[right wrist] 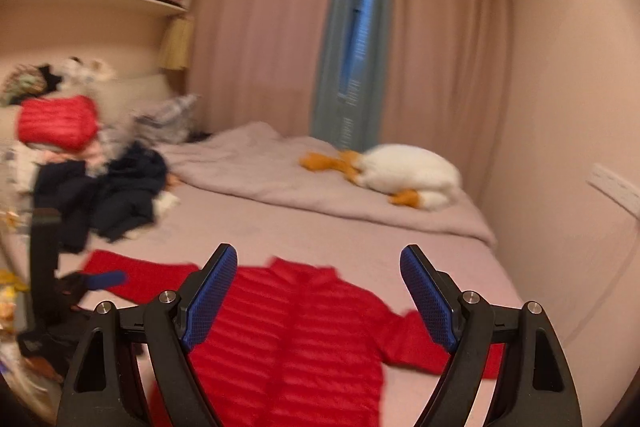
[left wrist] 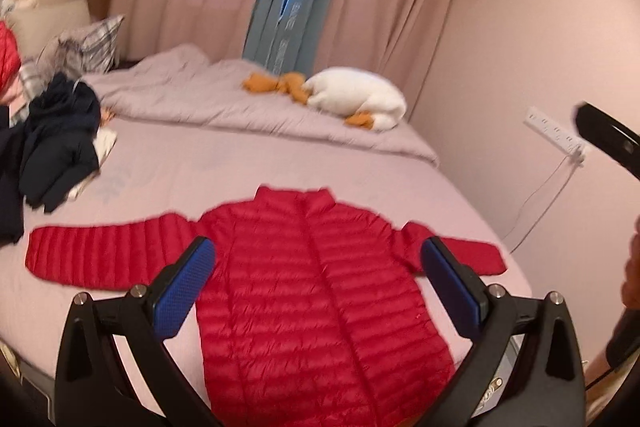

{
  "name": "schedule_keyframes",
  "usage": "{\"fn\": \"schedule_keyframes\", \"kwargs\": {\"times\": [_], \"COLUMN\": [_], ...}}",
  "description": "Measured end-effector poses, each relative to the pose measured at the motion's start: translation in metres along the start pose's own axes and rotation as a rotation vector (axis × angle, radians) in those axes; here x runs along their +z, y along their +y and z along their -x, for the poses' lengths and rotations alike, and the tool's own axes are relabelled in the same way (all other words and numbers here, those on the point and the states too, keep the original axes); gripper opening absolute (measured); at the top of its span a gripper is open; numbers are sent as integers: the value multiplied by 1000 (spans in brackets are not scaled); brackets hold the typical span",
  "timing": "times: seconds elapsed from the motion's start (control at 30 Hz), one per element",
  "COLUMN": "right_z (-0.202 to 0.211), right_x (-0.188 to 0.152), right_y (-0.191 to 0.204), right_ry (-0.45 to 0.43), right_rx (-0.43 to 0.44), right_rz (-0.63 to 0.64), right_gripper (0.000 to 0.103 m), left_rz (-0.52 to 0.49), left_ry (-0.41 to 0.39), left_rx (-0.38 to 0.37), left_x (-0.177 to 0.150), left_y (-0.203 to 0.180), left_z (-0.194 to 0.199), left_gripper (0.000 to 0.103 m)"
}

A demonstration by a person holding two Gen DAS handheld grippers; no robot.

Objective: Fold large clothes
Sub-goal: 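Move the right tool down to the cuff of a jacket sleeve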

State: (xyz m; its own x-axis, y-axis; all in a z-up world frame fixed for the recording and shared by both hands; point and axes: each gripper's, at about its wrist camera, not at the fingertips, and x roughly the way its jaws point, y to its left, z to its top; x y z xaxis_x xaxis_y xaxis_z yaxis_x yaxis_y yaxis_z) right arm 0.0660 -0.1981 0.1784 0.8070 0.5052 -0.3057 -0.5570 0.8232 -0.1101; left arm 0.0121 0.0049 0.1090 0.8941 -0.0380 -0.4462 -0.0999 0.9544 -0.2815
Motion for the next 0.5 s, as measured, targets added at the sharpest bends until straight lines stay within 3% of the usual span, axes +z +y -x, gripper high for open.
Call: {"fn": "schedule_keyframes", "kwargs": {"times": [0.13,0.3,0.5], "right_z": [-18,-66,-139], "right_x": [2,-37,-134], "right_y": [-10,-58,-138], "right_ry": [18,121,306], "right_rx": [79,83,-145], "right_rz": [-53,-251,-470], "right_gripper": [85,85,85], "left_rz": [29,79,67], "left_ry": [6,55,143], "left_rx": [25,119,192], "left_x": [-5,-33,-70], "left_y": [1,12,17], "left_z": [-12,-58,-114], "left_gripper": [103,103,102]}}
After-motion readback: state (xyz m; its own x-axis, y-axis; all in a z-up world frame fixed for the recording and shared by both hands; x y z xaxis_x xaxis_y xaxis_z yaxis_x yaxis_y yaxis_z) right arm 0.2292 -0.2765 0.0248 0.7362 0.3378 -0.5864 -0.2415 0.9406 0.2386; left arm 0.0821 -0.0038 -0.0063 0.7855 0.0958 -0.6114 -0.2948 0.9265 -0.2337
